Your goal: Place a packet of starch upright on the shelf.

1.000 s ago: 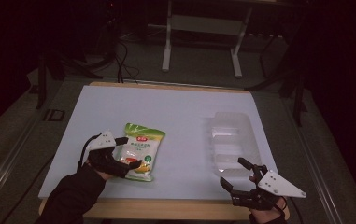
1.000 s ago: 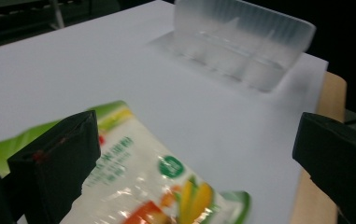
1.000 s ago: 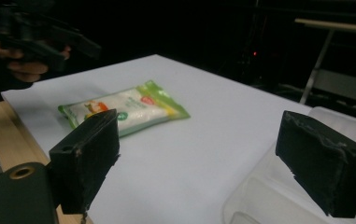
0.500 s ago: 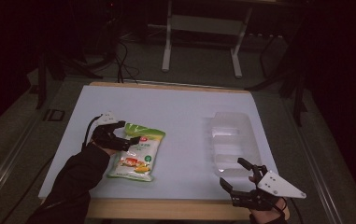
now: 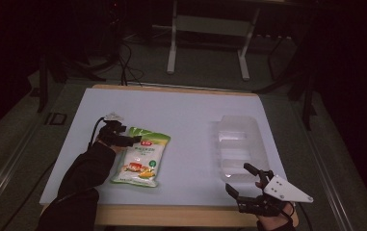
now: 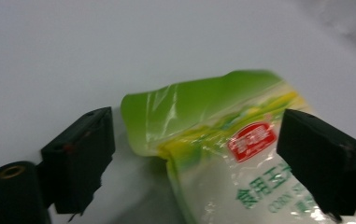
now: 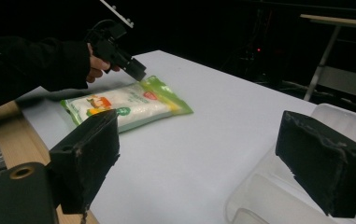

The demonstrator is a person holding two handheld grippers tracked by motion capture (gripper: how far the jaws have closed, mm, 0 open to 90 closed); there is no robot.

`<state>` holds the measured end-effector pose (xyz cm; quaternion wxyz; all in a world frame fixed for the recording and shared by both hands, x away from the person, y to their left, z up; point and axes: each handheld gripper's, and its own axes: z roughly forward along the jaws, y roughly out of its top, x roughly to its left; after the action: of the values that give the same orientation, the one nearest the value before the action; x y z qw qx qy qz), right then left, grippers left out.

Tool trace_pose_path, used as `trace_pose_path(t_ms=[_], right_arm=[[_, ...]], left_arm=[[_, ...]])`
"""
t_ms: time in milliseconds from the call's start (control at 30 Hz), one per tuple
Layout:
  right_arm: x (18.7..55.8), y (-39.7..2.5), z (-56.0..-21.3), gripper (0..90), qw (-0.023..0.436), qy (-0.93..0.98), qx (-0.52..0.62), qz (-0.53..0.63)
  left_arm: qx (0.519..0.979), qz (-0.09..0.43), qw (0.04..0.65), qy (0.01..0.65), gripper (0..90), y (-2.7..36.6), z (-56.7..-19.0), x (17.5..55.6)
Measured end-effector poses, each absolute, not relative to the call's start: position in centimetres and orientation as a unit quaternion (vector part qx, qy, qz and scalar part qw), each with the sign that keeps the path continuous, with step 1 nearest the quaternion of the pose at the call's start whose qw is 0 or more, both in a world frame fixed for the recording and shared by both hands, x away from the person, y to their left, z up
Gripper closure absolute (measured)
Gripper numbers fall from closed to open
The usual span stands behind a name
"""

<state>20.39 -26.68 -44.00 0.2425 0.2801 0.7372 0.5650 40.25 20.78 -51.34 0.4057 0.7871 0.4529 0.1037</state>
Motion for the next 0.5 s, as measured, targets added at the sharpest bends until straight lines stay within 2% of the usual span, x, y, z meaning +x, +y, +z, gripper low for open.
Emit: trace_pose_path(t_ms=[267,367,500], right_arm=[[20.5,-26.6,-44.2,13.3,0.239,0.741,0.28,0.561],[20.5,-26.6,-44.2,13.3,0.238,0.741,0.28,0.562],[20.6,-26.7,-44.2,13.3,0.238,0.74,0.281,0.563]], left_arm=[[0.787,0.079,0.39,0.471,17.3,20.8,-52.9,41.0],[0.789,0.073,0.383,0.475,21.5,20.8,-53.3,41.1],[0.787,0.06,0.391,0.474,34.1,20.7,-53.2,41.1]])
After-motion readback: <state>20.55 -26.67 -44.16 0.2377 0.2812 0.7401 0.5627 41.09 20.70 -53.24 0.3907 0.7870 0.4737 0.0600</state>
